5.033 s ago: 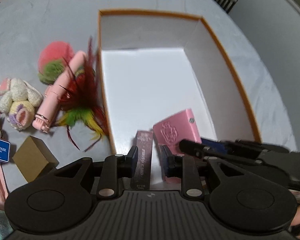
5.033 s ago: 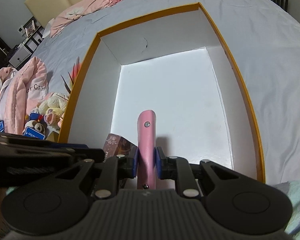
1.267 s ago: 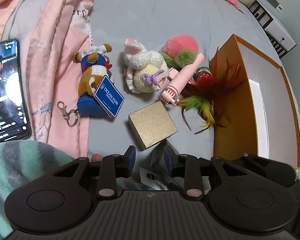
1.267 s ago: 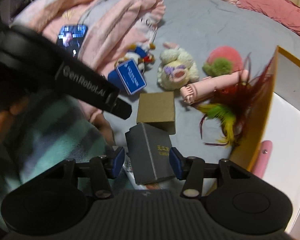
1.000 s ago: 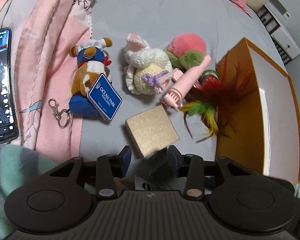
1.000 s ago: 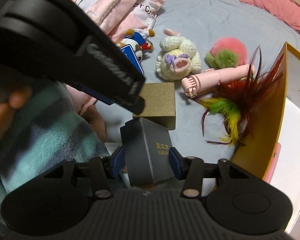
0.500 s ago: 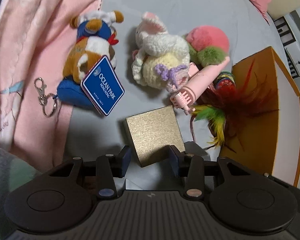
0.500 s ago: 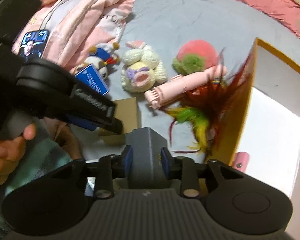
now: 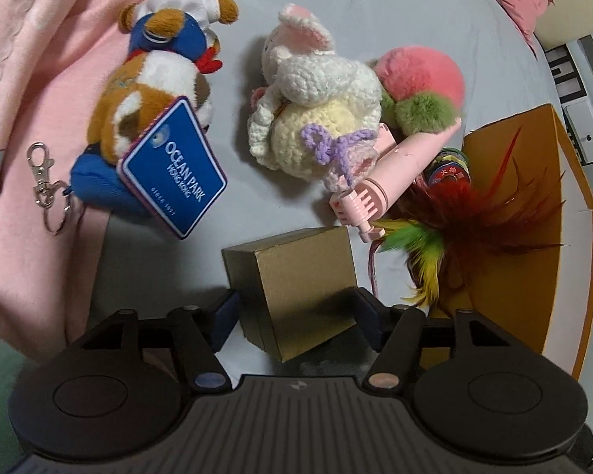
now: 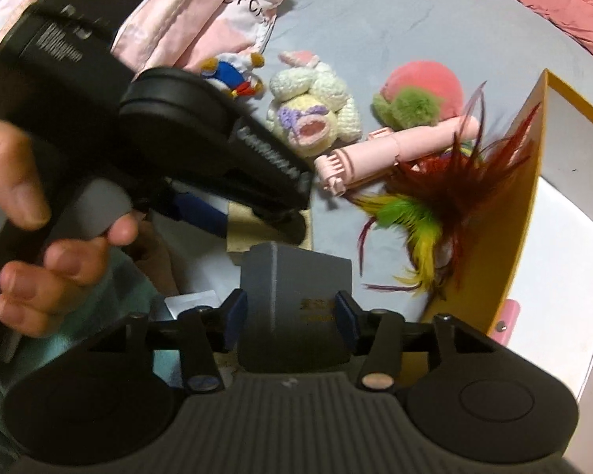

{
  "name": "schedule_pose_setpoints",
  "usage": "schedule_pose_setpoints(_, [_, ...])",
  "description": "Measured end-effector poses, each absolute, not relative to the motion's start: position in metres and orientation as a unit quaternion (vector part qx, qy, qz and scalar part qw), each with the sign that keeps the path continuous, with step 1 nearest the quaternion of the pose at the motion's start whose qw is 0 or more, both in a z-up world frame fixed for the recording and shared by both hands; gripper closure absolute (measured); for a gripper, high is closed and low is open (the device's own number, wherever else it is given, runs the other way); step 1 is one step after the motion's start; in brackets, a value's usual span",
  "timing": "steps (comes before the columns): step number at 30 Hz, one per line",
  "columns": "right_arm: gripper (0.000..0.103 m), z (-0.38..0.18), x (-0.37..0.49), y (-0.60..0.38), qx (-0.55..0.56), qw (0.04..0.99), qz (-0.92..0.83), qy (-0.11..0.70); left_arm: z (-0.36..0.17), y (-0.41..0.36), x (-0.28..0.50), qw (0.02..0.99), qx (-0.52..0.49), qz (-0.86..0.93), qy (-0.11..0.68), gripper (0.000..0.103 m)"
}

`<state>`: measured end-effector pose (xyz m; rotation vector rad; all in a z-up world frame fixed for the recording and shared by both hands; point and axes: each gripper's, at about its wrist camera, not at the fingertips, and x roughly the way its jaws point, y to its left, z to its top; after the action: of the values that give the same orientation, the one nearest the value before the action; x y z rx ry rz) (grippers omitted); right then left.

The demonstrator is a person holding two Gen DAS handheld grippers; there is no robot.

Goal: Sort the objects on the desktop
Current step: 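Lift the dark grey box and gold box toward the orange-rimmed box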

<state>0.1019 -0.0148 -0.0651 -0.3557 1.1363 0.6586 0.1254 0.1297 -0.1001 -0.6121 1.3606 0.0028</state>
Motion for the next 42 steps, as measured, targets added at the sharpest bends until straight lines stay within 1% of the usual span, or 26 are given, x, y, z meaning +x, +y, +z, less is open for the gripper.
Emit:
schedule_pose_setpoints(3, [0.045, -0.073, 0.101, -0.011, -0.161, 0.772, 0.308, 0.532, -0.102, 0.127, 0.128, 0.736, -0.276, 0.004, 0.618, 0.02])
schedule_pose_setpoints(5, [0.044, -0.08, 0.101, -0.008, -0.164, 0.77, 0.306, 0.536, -0.104, 0.125, 0.13, 0.739, -0.27, 0.008, 0.617, 0.019])
schedule_pose_setpoints(7, [0.037, -0.086, 0.098, -0.005, -0.178, 0.773, 0.299, 0.531, -0.104, 0.122, 0.131, 0.743, -0.263, 0.007, 0.615, 0.017])
schedule_pose_setpoints(9, [0.033, -0.091, 0.096, -0.002, -0.191, 0.775, 0.293, 0.527, -0.104, 0.119, 0.132, 0.746, -0.256, 0.006, 0.614, 0.017])
schedule_pose_setpoints(11, [0.027, -0.096, 0.094, 0.001, -0.202, 0.777, 0.287, 0.523, -0.102, 0.118, 0.131, 0.751, -0.247, 0.004, 0.612, 0.018])
schedule_pose_setpoints(12, [0.027, -0.099, 0.093, 0.002, -0.209, 0.778, 0.283, 0.521, -0.101, 0.116, 0.13, 0.755, -0.243, 0.003, 0.61, 0.018])
schedule_pose_setpoints(14, [0.027, -0.102, 0.09, 0.002, -0.219, 0.781, 0.278, 0.515, -0.095, 0.114, 0.127, 0.767, -0.229, 0.006, 0.599, 0.024])
schedule_pose_setpoints(15, [0.028, -0.1, 0.09, 0.001, -0.215, 0.782, 0.276, 0.515, -0.092, 0.114, 0.125, 0.773, -0.226, 0.007, 0.593, 0.03])
schedule_pose_setpoints(16, [0.032, -0.097, 0.09, -0.001, -0.207, 0.784, 0.276, 0.516, -0.088, 0.114, 0.122, 0.777, -0.223, 0.006, 0.588, 0.035])
schedule_pose_setpoints(17, [0.039, -0.093, 0.091, -0.005, -0.196, 0.786, 0.276, 0.517, -0.086, 0.114, 0.121, 0.781, -0.223, 0.004, 0.583, 0.038])
schedule_pose_setpoints(20, [0.051, -0.079, 0.093, -0.014, -0.173, 0.793, 0.276, 0.515, -0.082, 0.114, 0.117, 0.788, -0.218, -0.003, 0.576, 0.041])
schedule_pose_setpoints(21, [0.053, -0.075, 0.094, -0.016, -0.168, 0.795, 0.275, 0.514, -0.081, 0.112, 0.117, 0.791, -0.214, -0.004, 0.574, 0.042])
schedule_pose_setpoints(23, [0.06, -0.067, 0.093, -0.018, -0.159, 0.8, 0.271, 0.512, -0.078, 0.111, 0.116, 0.796, -0.208, -0.004, 0.568, 0.043])
schedule_pose_setpoints(26, [0.063, -0.053, 0.095, -0.031, -0.137, 0.805, 0.273, 0.508, -0.073, 0.112, 0.111, 0.807, -0.201, -0.003, 0.555, 0.046])
schedule_pose_setpoints(31, [0.063, -0.034, 0.105, -0.048, -0.075, 0.808, 0.276, 0.515, -0.063, 0.102, 0.109, 0.821, -0.157, -0.003, 0.549, 0.048])
schedule_pose_setpoints(35, [0.063, -0.031, 0.115, -0.056, -0.032, 0.801, 0.279, 0.529, -0.052, 0.095, 0.101, 0.828, -0.108, -0.009, 0.55, 0.049])
schedule_pose_setpoints(40, [0.063, -0.036, 0.124, -0.057, -0.007, 0.796, 0.28, 0.537, -0.042, 0.1, 0.087, 0.823, -0.057, -0.024, 0.565, 0.049])
schedule_pose_setpoints(42, [0.063, -0.039, 0.125, -0.053, -0.013, 0.8, 0.276, 0.533, -0.042, 0.101, 0.085, 0.817, -0.037, -0.03, 0.575, 0.049])
